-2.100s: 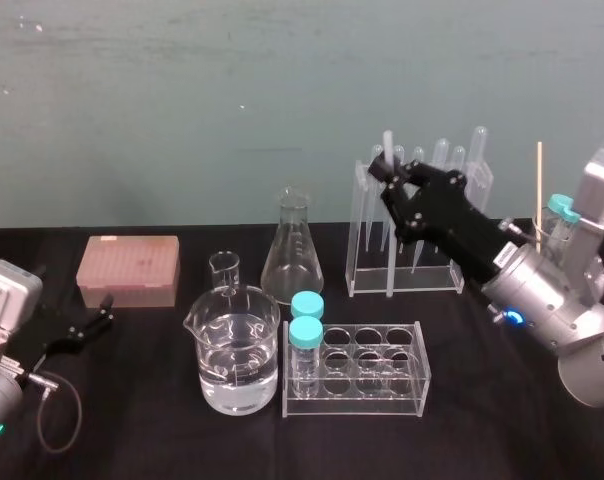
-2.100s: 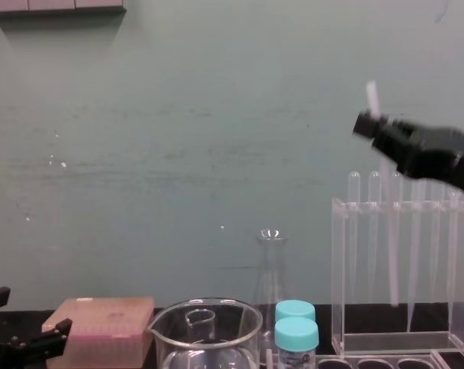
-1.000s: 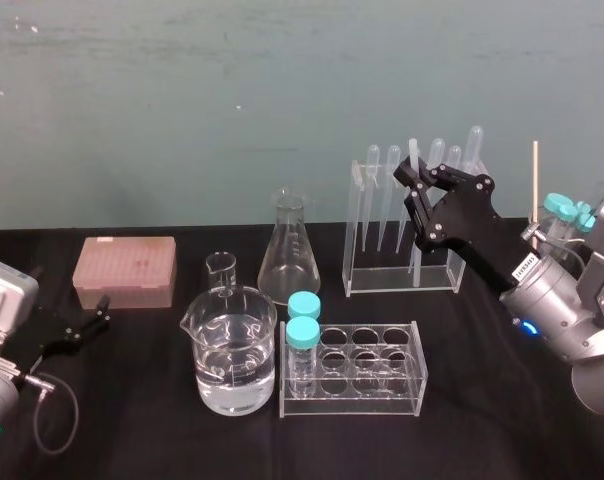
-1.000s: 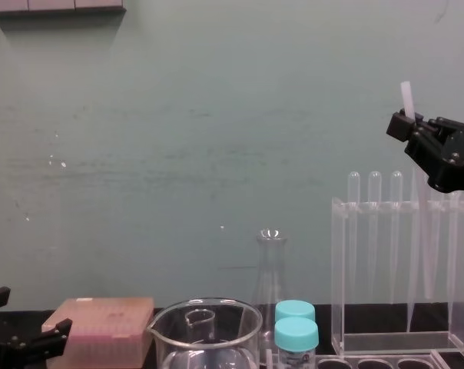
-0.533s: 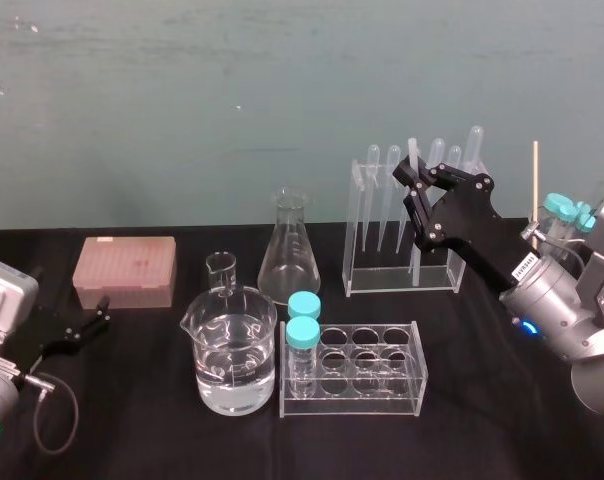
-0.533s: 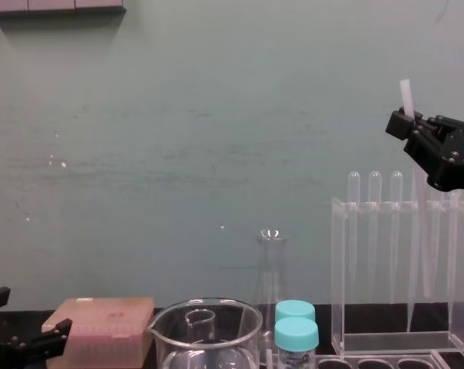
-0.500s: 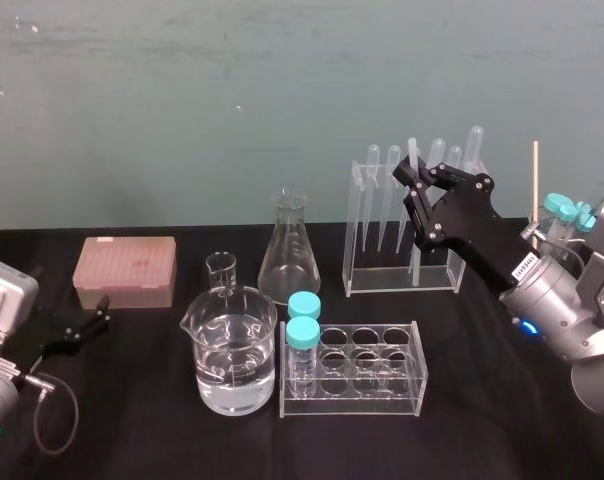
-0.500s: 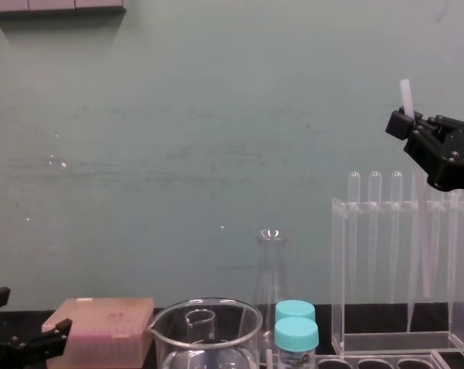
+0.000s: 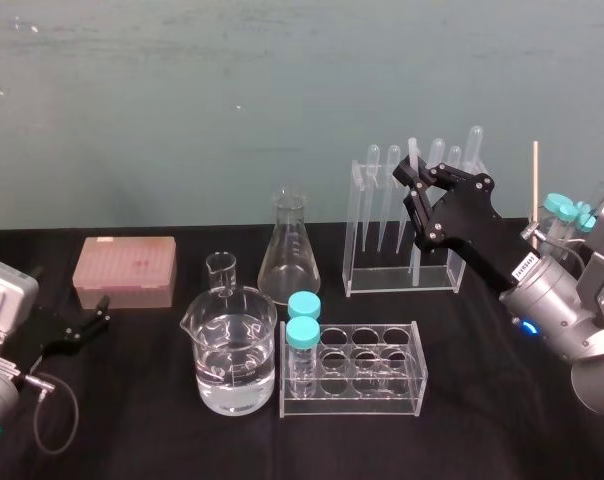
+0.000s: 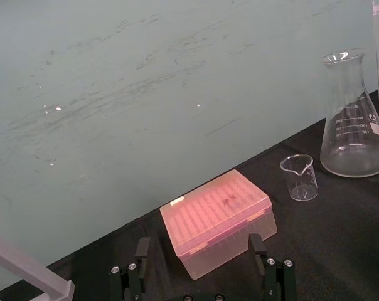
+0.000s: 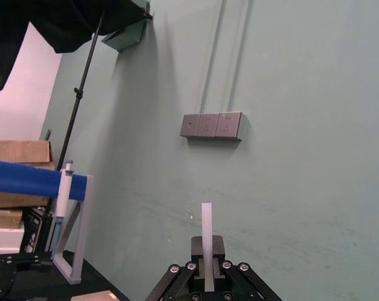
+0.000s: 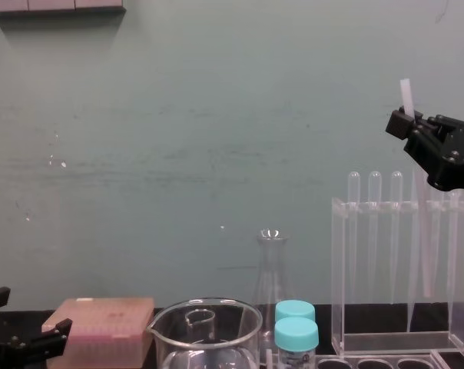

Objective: Pick up the stirring rod with one hand, then place it down.

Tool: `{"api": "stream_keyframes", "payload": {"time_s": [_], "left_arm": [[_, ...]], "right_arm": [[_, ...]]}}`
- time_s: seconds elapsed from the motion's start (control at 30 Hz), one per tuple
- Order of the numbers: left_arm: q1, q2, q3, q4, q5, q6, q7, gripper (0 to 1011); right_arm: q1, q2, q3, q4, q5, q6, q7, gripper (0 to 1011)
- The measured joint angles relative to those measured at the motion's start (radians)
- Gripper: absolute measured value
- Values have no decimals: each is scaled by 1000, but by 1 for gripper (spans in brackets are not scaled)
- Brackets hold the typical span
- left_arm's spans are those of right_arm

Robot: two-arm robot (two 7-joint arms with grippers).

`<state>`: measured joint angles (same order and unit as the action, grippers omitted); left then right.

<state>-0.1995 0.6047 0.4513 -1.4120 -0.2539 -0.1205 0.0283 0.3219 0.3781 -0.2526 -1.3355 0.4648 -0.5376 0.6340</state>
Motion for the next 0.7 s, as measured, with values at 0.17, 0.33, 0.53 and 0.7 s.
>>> {"api": "stream_keyframes", "payload": {"time_s": [0.17,0.33,0.53,0.7], "left_arm": [[0,0,0,0,0,0,0,1000],[0,0,0,0,0,0,0,1000],[0,0,0,0,0,0,0,1000],[0,0,0,0,0,0,0,1000]], "right_arm": [[0,0,0,0,0,0,0,67],[0,0,0,0,0,0,0,67],[0,0,0,0,0,0,0,67],[0,0,0,0,0,0,0,67]]}}
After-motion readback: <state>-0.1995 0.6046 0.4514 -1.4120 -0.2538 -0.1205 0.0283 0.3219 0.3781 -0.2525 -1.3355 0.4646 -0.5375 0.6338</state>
